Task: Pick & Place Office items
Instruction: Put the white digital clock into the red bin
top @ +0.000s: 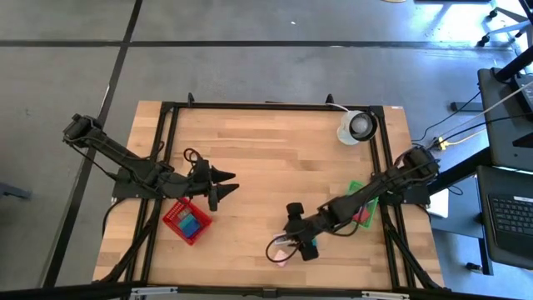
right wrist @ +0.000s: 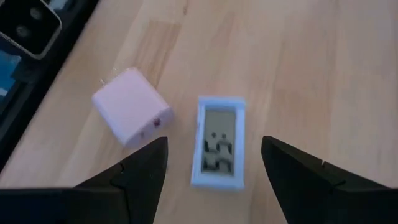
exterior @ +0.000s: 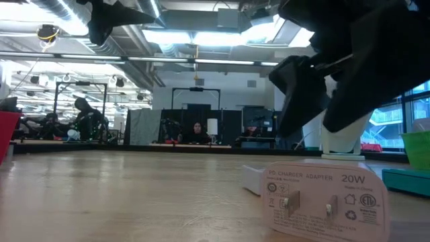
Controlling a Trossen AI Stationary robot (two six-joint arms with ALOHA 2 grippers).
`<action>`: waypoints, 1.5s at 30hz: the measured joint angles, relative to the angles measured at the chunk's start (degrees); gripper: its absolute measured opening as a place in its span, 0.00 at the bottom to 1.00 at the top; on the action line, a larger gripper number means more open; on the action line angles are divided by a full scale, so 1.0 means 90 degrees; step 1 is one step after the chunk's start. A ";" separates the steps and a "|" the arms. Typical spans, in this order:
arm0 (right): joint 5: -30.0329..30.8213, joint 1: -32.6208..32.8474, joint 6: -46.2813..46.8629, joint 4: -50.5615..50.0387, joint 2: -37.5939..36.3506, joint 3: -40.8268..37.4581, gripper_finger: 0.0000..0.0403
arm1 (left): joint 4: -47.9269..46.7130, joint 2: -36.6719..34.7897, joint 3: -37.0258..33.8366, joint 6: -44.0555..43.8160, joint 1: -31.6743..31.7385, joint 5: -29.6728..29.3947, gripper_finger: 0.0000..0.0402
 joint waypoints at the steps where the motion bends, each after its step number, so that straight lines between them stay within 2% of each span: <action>1: 0.0001 0.0002 -0.0050 0.0139 0.0064 0.0000 0.65 | 0.0003 -0.0002 0.0000 0.0000 0.0000 -0.0001 0.56; 16: 0.0033 -0.0003 -0.0402 0.0547 0.0529 -0.0002 0.65 | -0.0002 0.0003 0.0000 -0.0003 0.0000 -0.0006 0.56; 30: -0.0258 -0.0014 -0.0029 0.0676 0.0851 0.0002 0.65 | -0.0002 0.0003 0.0000 -0.0001 0.0000 -0.0009 0.56; 35: -0.0188 -0.0015 -0.0031 0.0659 0.0851 0.0002 0.57 | -0.0002 0.0003 0.0000 -0.0008 0.0000 -0.0008 0.56; 41: -0.0183 -0.0017 0.0149 0.0652 0.0853 0.0002 0.38 | -0.0002 0.0003 0.0000 -0.0136 0.0000 -0.0001 0.56; 45: -0.0186 -0.0017 0.0385 0.0652 0.0853 0.0007 0.37 | 0.0000 0.0003 0.0000 -0.0171 0.0000 0.0002 0.56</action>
